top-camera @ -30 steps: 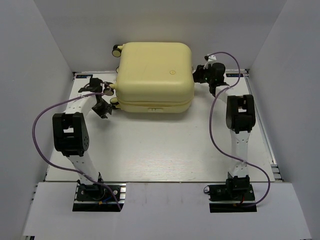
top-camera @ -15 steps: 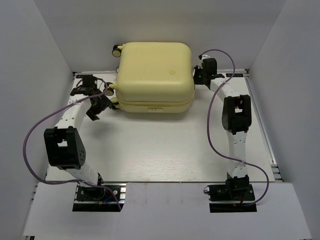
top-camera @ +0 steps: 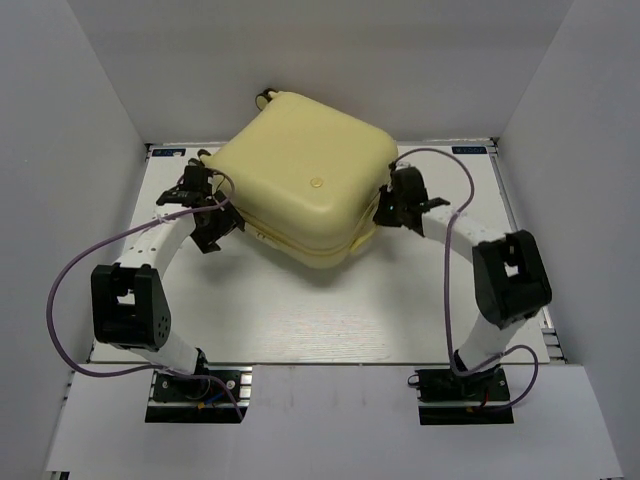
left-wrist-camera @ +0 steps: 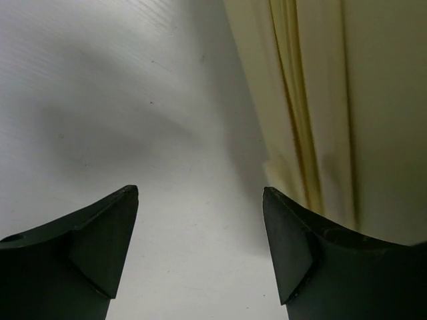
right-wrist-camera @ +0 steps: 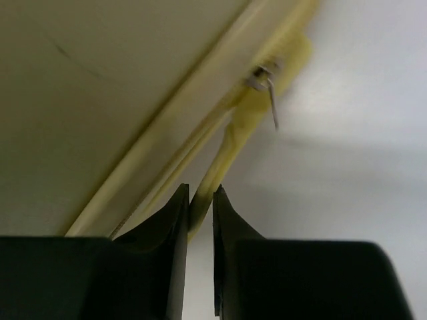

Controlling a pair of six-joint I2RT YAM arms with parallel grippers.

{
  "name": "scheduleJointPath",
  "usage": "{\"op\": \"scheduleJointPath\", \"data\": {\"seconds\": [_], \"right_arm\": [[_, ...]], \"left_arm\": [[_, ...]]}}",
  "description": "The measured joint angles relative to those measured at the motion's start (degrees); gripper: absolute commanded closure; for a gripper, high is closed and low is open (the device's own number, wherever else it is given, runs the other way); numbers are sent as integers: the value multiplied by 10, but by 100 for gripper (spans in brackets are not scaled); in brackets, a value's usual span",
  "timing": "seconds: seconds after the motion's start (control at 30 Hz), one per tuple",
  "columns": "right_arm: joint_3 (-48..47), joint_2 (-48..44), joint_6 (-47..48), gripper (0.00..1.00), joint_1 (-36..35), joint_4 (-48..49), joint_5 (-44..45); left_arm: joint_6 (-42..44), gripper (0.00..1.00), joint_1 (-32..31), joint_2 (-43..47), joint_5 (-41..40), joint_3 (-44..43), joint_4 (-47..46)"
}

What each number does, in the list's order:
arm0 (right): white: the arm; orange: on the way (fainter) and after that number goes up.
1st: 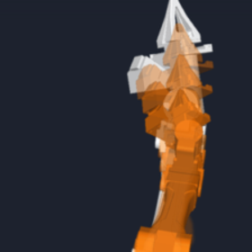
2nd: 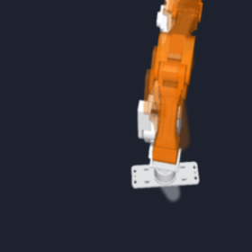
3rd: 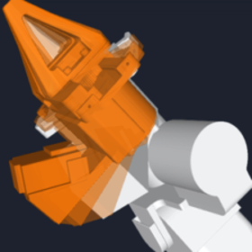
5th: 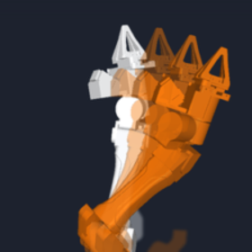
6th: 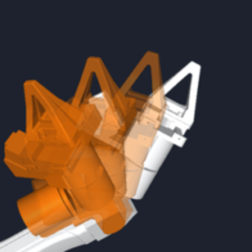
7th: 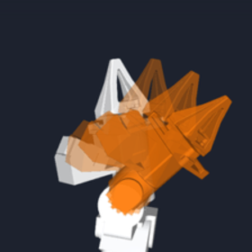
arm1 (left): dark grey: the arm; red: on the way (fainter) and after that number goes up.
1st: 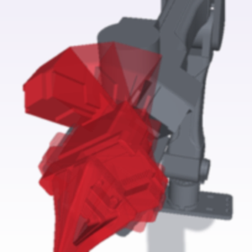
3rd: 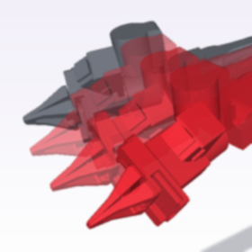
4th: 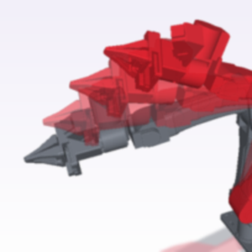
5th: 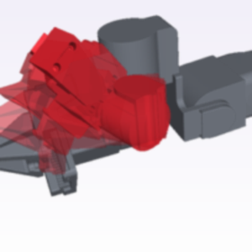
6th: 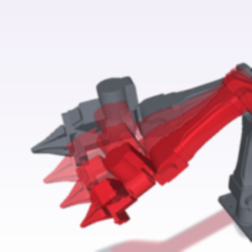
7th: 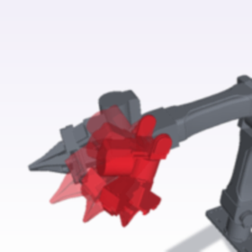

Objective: Pack the luggage

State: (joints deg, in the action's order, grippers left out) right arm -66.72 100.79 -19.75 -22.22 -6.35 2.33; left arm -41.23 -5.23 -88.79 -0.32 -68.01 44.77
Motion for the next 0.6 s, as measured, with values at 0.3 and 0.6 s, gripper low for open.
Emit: {"op": "scheduleJointPath", "data": {"seconds": [0.3, 0.6], "right_arm": [[69, -88, -42, 71, -149, -38, -48], [4, -120, 78, 46, -268, -87, -195]], "left_arm": [[3, 15, 56, -3, -49, 5, 11], [59, 12, 129, -139, -51, -132, 15]]}}
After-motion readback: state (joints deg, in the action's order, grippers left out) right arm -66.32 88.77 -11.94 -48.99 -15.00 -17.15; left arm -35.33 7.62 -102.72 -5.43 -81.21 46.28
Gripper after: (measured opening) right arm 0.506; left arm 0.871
